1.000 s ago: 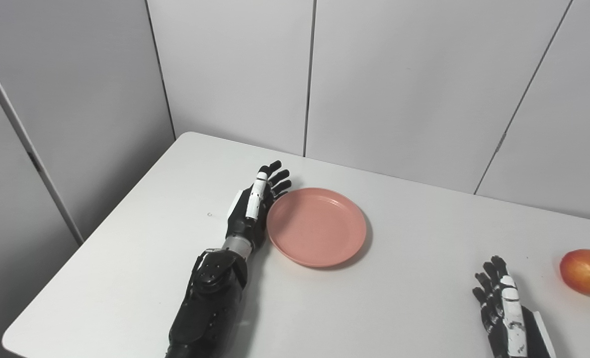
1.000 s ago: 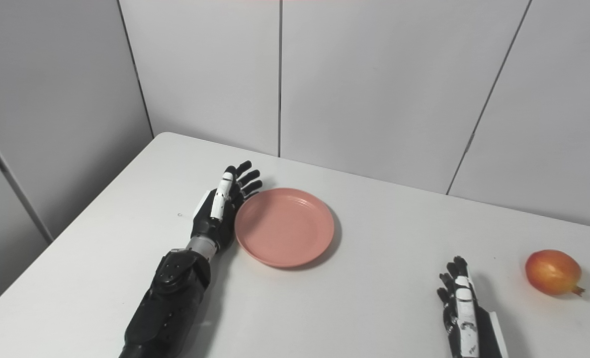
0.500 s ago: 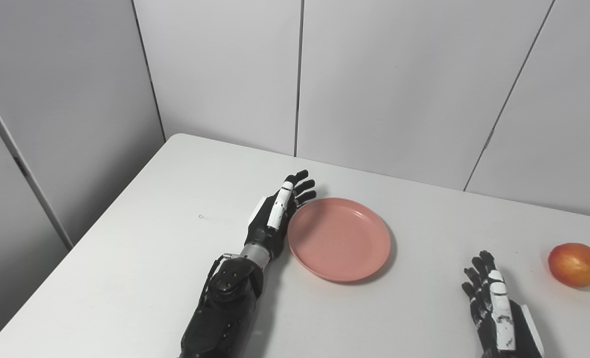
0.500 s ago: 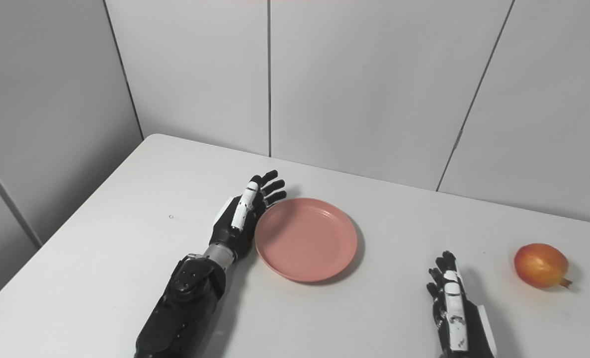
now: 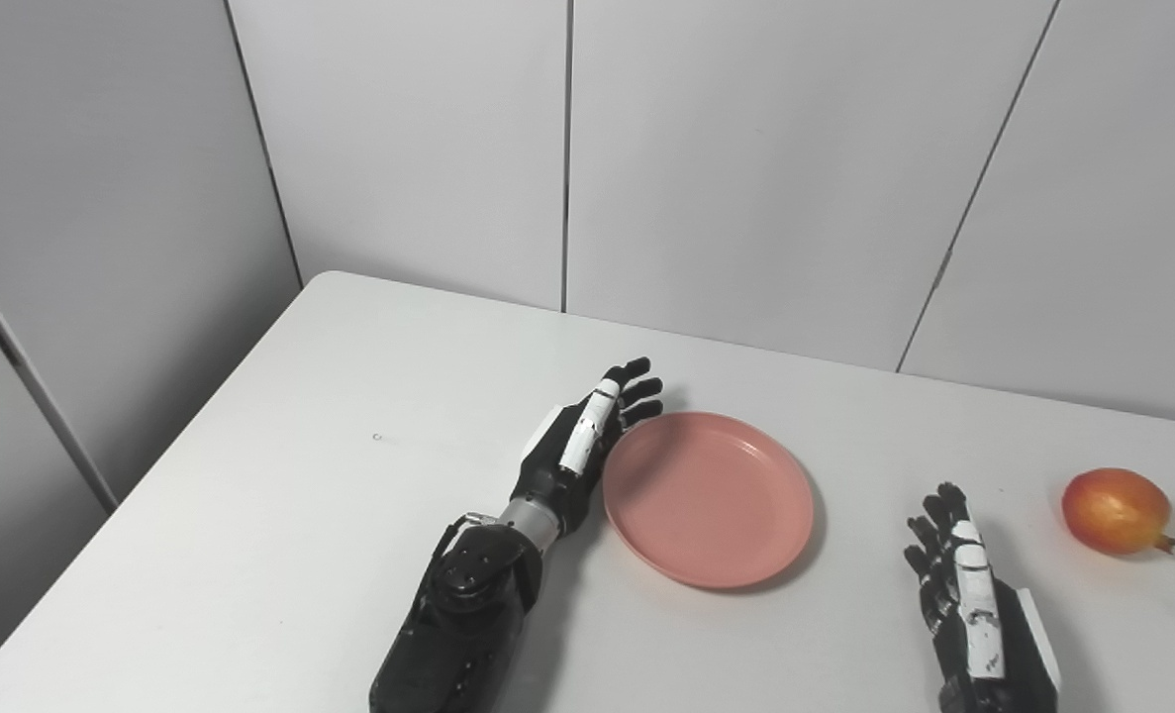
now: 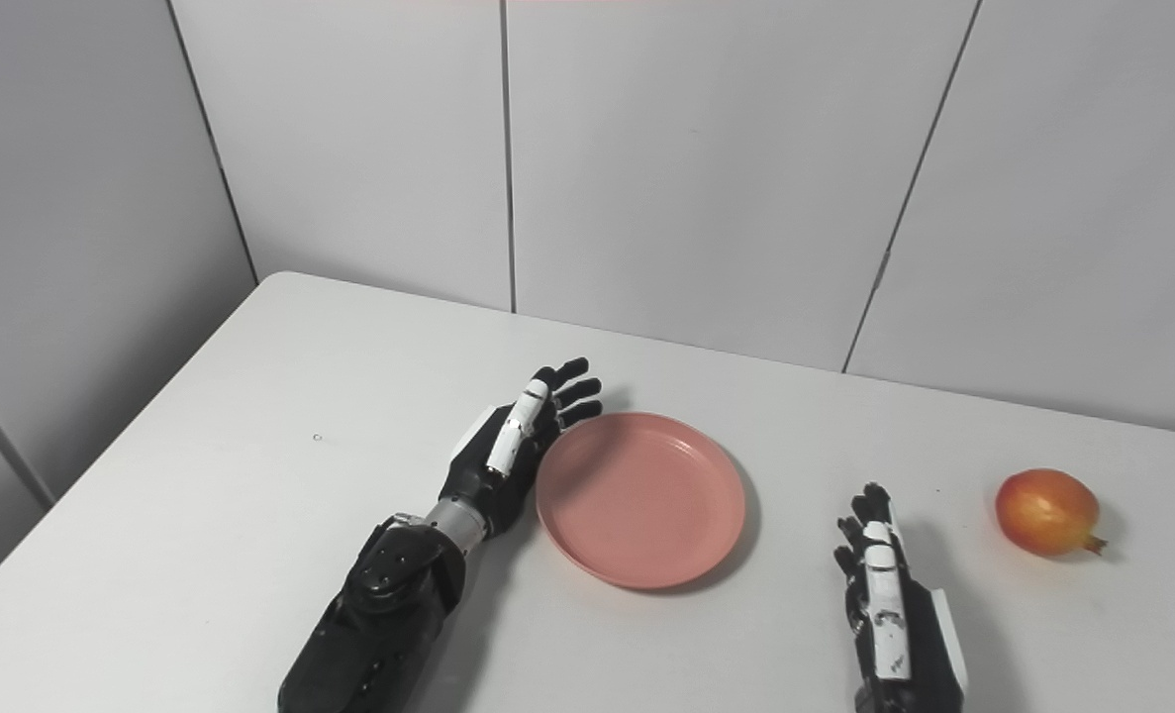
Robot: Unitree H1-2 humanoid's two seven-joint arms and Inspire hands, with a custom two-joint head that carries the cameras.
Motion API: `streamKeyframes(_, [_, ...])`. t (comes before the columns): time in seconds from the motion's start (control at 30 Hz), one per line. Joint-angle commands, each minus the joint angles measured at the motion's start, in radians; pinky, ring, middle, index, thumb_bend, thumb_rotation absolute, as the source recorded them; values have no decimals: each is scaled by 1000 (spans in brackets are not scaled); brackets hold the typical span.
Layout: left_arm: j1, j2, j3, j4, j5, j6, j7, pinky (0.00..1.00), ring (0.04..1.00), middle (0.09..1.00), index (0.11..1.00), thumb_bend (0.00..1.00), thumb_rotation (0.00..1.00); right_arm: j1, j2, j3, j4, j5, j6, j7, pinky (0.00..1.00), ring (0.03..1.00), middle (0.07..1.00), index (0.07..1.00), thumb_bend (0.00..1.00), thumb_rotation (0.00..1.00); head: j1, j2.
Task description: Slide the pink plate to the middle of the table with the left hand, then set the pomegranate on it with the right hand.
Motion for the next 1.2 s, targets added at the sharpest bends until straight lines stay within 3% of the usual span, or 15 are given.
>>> streamKeyframes(0.0, [4, -13, -9, -6, 10, 55, -5, 868, 880, 895, 882, 421, 1000, -26, 7, 4, -41, -3, 3, -3, 1000, 996, 1000, 1000, 324, 1000, -2, 1])
streamKeyframes(0.23, [14, -37, -37, -34, 13, 83, -18, 874, 884, 899, 888, 421, 1000, -29, 21, 16, -29, -19, -22, -9, 1000, 988, 996, 997, 316, 1000, -59, 4])
streamKeyframes(0.53, [42, -94, -38, -59, 13, 66, -25, 874, 887, 900, 895, 430, 1000, -34, 47, 15, -30, -27, -24, -31, 1000, 982, 993, 993, 313, 1000, -100, 14])
streamKeyframes(1.17, [82, -101, -17, -97, 17, 62, -25, 893, 899, 914, 910, 428, 1000, -46, 71, 28, -14, -59, -41, -50, 1000, 989, 996, 993, 321, 1000, -181, 31])
